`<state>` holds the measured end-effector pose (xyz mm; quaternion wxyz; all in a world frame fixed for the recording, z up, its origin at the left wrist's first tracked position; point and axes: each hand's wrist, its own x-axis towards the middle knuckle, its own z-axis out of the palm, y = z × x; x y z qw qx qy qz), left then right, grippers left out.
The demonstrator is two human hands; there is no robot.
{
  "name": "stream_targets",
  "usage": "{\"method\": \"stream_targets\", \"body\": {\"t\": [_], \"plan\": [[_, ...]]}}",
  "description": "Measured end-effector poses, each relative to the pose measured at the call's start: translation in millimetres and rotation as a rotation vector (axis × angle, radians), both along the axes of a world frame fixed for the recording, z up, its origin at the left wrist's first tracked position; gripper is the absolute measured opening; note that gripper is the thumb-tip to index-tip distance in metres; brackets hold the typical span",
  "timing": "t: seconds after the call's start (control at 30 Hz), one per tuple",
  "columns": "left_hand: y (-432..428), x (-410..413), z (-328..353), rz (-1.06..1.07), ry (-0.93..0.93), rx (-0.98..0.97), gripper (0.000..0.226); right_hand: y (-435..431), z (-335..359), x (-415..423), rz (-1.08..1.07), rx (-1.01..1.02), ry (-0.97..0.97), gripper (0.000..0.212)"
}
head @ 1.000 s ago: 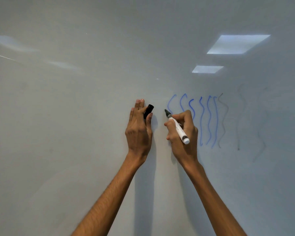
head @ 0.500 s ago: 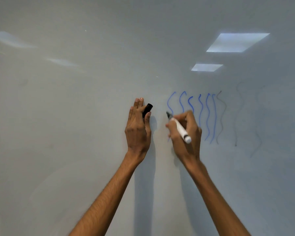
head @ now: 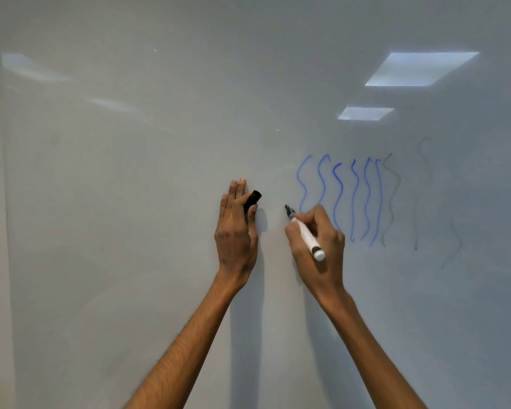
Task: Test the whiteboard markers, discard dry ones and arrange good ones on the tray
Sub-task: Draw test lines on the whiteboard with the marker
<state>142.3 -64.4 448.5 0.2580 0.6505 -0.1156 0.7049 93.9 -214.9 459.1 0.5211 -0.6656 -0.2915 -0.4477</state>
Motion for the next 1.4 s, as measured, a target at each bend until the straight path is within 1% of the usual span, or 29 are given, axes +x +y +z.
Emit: {"method": "stream_targets", "body": {"t": [0.1,0.17,0.3,0.33,0.4,0.47,0.5,0.63,0.73,0.83,1.0,1.1,1.23,1.4], "plan": [[-1,1,-1,-0.025,0.004,-0.011,0.031,-2,-10,-3,0.036,0.016,0.096,0.018],[-3,0,-1,-0.039,0.009,-0.024,0.03,-4,7,-4,0.058,0.056,0.066,0.017],[-3,-2,-2,-0.039,0.022,-0.021,0.03,2,67,-4,0.091,0.143,-0.032,0.01],[-2,-2,-2,-0.035,0.026,-0.012,0.031,6,76,-2,0.091,0.133,-0.035,0.011],[0,-3,-2,-0.027,0.032,0.008,0.031,13,79,3,0.072,0.042,-0.046,0.012],[3,-5,-3,-0.019,0.037,0.024,0.031,17,65,5,0.065,-0.047,-0.053,0.013],[4,-5,-3,-0.018,0.04,0.029,0.031,16,56,5,0.071,-0.048,-0.039,0.013],[6,-7,-9,-0.017,0.059,0.035,0.03,3,13,1,0.116,0.096,0.051,0.011],[6,-8,-22,-0.025,0.091,0.021,0.03,2,-22,-6,0.141,0.055,0.134,0.011],[4,-14,-45,-0.024,0.133,0.025,0.031,-6,-41,-9,0.204,0.083,0.217,0.005],[-3,-41,-102,-0.034,0.178,0.077,0.029,-21,-58,-18,0.416,0.258,0.361,0.01],[-11,-58,-136,-0.031,0.22,0.102,0.03,-28,-75,-23,0.491,0.294,0.43,0.006],[-20,-71,-171,-0.057,0.284,0.115,0.028,-36,-106,-25,0.468,0.246,0.525,0.009],[-34,-80,-189,-0.065,0.332,0.148,0.032,-45,-140,-24,0.412,0.199,0.625,0.01]]}}
